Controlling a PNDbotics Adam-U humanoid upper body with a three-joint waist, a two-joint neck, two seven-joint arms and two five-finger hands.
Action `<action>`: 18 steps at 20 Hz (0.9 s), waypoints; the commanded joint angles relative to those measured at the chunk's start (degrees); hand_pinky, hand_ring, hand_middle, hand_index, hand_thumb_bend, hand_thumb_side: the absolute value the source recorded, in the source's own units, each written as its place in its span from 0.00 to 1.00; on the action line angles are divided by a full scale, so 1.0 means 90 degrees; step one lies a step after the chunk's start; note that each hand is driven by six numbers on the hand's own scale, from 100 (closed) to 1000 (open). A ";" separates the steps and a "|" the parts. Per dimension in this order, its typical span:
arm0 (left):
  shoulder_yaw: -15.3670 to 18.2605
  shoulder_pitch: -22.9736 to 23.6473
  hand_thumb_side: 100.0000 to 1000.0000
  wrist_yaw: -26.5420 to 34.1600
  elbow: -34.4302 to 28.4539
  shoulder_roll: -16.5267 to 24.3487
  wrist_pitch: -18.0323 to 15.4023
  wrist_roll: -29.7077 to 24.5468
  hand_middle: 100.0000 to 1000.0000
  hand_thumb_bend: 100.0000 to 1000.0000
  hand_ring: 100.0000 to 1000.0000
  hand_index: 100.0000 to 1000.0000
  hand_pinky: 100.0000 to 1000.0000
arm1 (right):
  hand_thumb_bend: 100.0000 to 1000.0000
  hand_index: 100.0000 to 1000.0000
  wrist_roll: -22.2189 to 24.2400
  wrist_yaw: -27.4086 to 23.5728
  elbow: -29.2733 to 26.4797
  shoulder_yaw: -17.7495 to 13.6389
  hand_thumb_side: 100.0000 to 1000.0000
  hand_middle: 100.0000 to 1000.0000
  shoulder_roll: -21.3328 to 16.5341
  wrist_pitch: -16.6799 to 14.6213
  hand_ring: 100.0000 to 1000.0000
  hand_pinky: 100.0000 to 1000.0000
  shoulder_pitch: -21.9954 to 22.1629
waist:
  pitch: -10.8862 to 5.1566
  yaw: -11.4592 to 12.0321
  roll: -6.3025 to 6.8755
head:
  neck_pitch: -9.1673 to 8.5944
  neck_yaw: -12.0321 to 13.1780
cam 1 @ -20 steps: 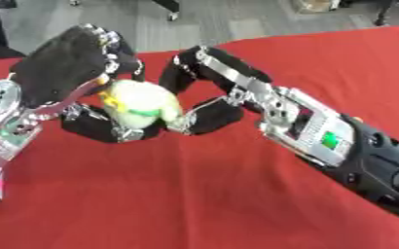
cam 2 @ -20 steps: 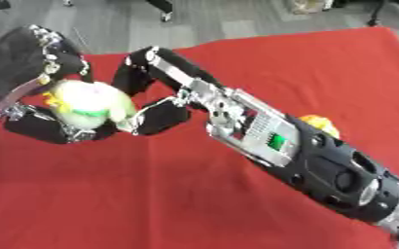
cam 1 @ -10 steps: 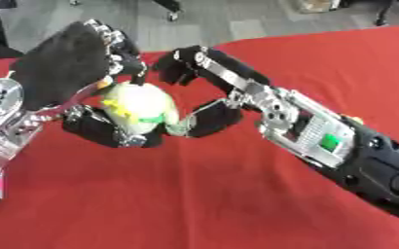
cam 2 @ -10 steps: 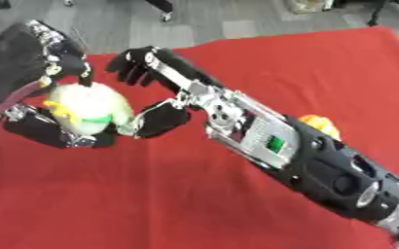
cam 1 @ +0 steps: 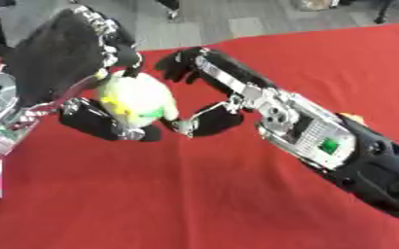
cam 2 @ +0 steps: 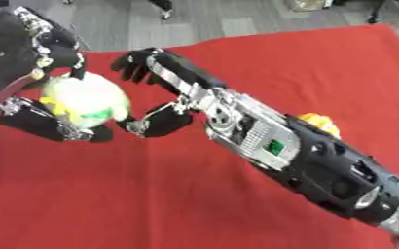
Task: Pick up the objects with one hand, pass them to the other hand, and then place them into the box on the other side of the table.
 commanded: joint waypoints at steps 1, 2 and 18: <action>0.0319 0.0058 0.27 0.0203 -0.0081 0.0439 0.0025 0.0228 0.00 0.76 0.00 0.03 0.00 | 0.54 0.81 0.0053 0.0165 -0.0062 -0.0109 0.03 0.66 -0.0091 -0.0005 0.71 0.70 -0.0037 | -0.0041 0.0002 0.0048 | 0.0018 0.0007; 0.0396 0.0146 0.22 0.0326 -0.0134 0.0553 0.0074 0.0288 0.00 0.75 0.00 0.03 0.00 | 0.58 0.81 0.0081 0.0170 -0.0062 -0.0114 0.02 0.66 -0.0100 -0.0039 0.72 0.70 -0.0025 | -0.0038 0.0005 0.0048 | 0.0018 0.0009; 0.1625 0.0867 0.04 0.1310 -0.0540 0.2112 0.1103 0.0302 0.00 0.80 0.00 0.02 0.00 | 0.59 0.80 -0.0167 -0.0063 -0.0062 -0.0238 0.12 0.66 -0.0202 -0.0022 0.72 0.74 0.0093 | -0.0036 0.0068 0.0043 | -0.0098 0.0712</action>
